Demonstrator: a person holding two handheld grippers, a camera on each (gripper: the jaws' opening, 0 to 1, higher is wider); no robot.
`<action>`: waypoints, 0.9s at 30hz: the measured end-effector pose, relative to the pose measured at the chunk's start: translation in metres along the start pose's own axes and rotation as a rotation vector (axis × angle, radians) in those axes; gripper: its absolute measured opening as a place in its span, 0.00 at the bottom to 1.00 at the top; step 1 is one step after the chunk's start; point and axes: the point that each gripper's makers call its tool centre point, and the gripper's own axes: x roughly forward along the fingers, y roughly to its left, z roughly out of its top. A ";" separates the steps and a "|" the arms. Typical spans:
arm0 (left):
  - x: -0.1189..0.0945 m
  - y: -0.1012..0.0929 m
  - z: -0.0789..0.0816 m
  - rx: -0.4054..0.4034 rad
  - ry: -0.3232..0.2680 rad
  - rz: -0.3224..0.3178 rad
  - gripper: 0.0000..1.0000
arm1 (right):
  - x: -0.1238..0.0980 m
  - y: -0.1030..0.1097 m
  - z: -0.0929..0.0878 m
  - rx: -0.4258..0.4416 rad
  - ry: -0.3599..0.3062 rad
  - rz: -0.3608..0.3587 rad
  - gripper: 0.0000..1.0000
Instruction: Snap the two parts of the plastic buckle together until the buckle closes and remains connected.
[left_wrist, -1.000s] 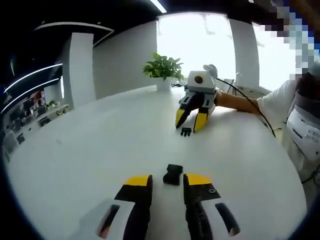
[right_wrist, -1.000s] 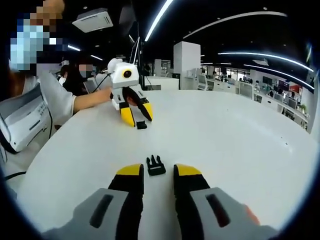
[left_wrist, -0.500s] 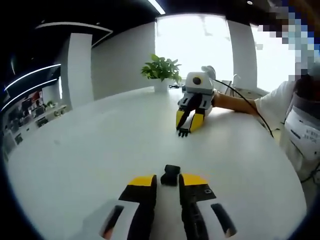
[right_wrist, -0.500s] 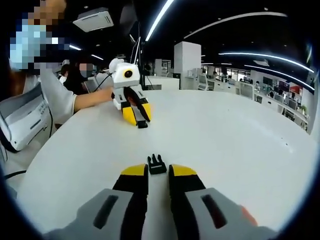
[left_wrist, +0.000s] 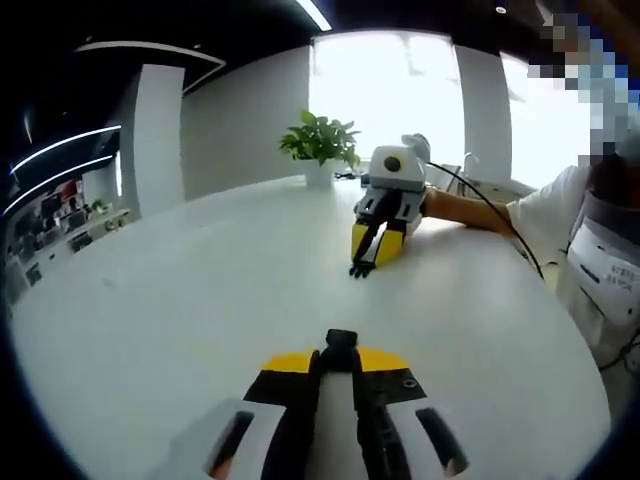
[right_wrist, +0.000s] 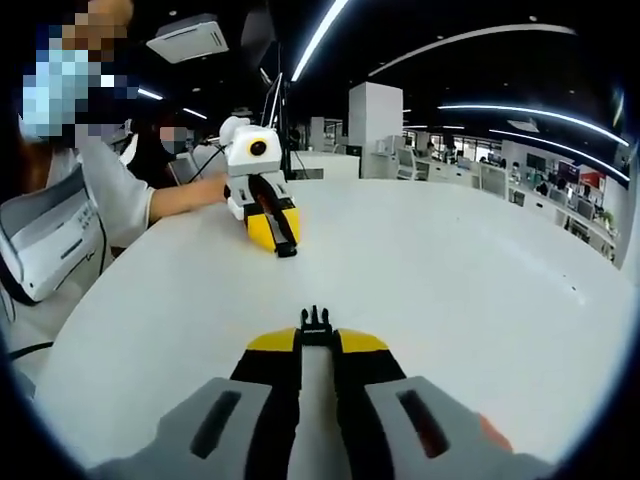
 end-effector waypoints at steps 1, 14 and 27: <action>0.000 -0.001 0.000 -0.003 -0.001 -0.006 0.12 | 0.001 0.002 0.000 0.005 -0.001 0.008 0.11; 0.005 -0.010 0.002 0.018 0.005 -0.014 0.12 | 0.007 0.014 0.012 0.029 -0.046 0.046 0.11; 0.003 -0.027 0.019 0.047 -0.009 -0.024 0.12 | 0.012 0.034 0.029 -0.012 -0.063 0.065 0.11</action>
